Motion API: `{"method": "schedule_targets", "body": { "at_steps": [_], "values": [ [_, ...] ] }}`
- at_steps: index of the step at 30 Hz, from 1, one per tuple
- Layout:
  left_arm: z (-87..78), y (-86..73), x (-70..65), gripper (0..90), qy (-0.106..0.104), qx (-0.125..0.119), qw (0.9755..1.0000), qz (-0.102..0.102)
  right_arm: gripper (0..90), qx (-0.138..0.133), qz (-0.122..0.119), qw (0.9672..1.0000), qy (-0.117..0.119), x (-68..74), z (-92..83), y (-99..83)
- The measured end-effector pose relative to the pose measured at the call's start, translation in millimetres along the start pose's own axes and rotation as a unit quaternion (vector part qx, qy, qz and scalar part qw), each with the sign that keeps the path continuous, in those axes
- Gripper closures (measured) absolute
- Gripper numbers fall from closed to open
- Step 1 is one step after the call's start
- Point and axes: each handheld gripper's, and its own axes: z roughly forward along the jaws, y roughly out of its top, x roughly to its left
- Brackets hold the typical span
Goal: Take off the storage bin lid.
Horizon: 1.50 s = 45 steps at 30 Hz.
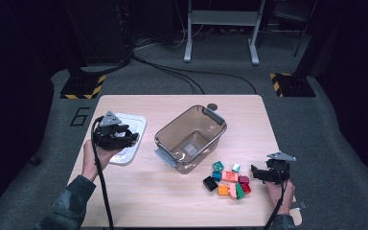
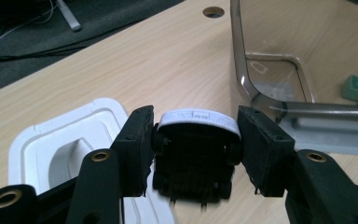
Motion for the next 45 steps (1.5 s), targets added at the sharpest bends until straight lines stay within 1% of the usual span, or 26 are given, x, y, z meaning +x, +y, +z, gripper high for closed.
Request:
{"method": "schedule_targets", "body": {
  "at_steps": [6,7,8,10,12,14,16,21,24,25,26,27,28,31,34,36,39,41,42,43,45],
  "values": [
    [-1.6,18.2,1.9,48.3,0.004,-0.005,1.0000,0.005,8.6,0.000,0.000,1.0000,0.000,0.0,0.0,0.0],
    [-1.8,21.4,1.8,48.3,0.005,-0.006,0.9999,0.009,8.6,0.000,0.000,1.0000,0.000,0.0,0.0,0.0],
    [-1.8,25.0,1.7,48.3,0.001,-0.006,1.0000,0.007,8.6,0.001,0.001,1.0000,0.000,0.3,-0.1,0.0],
    [-1.5,32.5,0.8,48.3,0.004,-0.007,0.9999,0.013,8.5,0.000,0.000,1.0000,0.000,0.0,0.1,0.1],
    [-1.0,39.8,0.7,48.3,0.002,-0.009,0.9999,0.014,8.5,0.000,0.000,1.0000,0.000,-0.1,0.1,0.1],
    [0.1,46.4,-1.0,48.3,0.005,-0.011,0.9997,0.019,8.5,0.000,0.000,1.0000,0.000,0.0,0.1,0.1],
    [1.1,53.6,-2.9,48.3,-0.001,-0.010,0.9997,0.024,8.4,0.000,0.000,1.0000,0.000,-0.1,0.2,0.2],
    [2.9,68.5,-11.1,48.3,-0.004,-0.014,0.9992,0.039,8.4,0.000,-0.001,1.0000,0.002,-0.4,0.2,0.2],
    [6.8,74.9,-16.8,48.3,-0.011,-0.015,0.9992,0.037,8.4,0.000,-0.001,1.0000,0.002,-0.5,0.3,0.2],
    [7.7,76.2,-17.7,48.2,-0.011,-0.012,0.9989,0.043,8.4,0.000,0.000,1.0000,0.002,-0.4,0.3,0.2],
    [9.8,77.1,-20.3,48.3,-0.014,-0.012,0.9991,0.038,8.4,0.000,-0.001,1.0000,0.002,-0.4,0.2,0.1],
    [12.4,78.5,-22.3,48.3,-0.017,-0.012,0.9988,0.044,8.4,0.000,-0.001,1.0000,0.002,-0.4,0.2,0.1],
    [14.3,78.9,-24.3,48.3,-0.017,-0.013,0.9987,0.045,8.4,0.000,0.000,1.0000,0.002,-0.3,0.2,0.2],
    [20.9,81.2,-31.2,48.2,-0.029,-0.011,0.9985,0.045,8.4,0.000,-0.001,1.0000,0.002,-0.4,0.2,0.2],
    [23.7,83.2,-36.6,48.3,-0.037,-0.008,0.9978,0.054,8.4,0.000,-0.001,1.0000,0.002,-0.4,0.2,0.1],
    [26.4,84.0,-40.9,48.2,-0.041,-0.009,0.9978,0.052,8.4,0.000,0.001,1.0000,0.001,-0.2,0.2,0.2],
    [30.7,85.5,-47.6,48.2,-0.049,-0.006,0.9972,0.057,8.4,0.000,0.000,1.0000,0.001,-0.4,0.2,0.2],
    [34.7,86.2,-52.6,48.2,-0.058,-0.002,0.9966,0.059,8.5,0.001,0.001,1.0000,0.001,-0.5,0.2,0.3],
    [36.6,86.7,-55.4,48.2,-0.058,0.002,0.9963,0.063,8.6,0.000,0.001,1.0000,0.001,-0.5,0.2,0.3],
    [39.4,86.9,-58.8,48.2,-0.063,0.002,0.9961,0.062,8.6,0.000,0.001,1.0000,0.001,-0.5,0.2,0.2],
    [42.9,86.3,-63.1,48.2,-0.066,0.003,0.9956,0.067,8.6,0.000,0.001,1.0000,0.001,-0.5,0.2,0.2]
  ]
}}
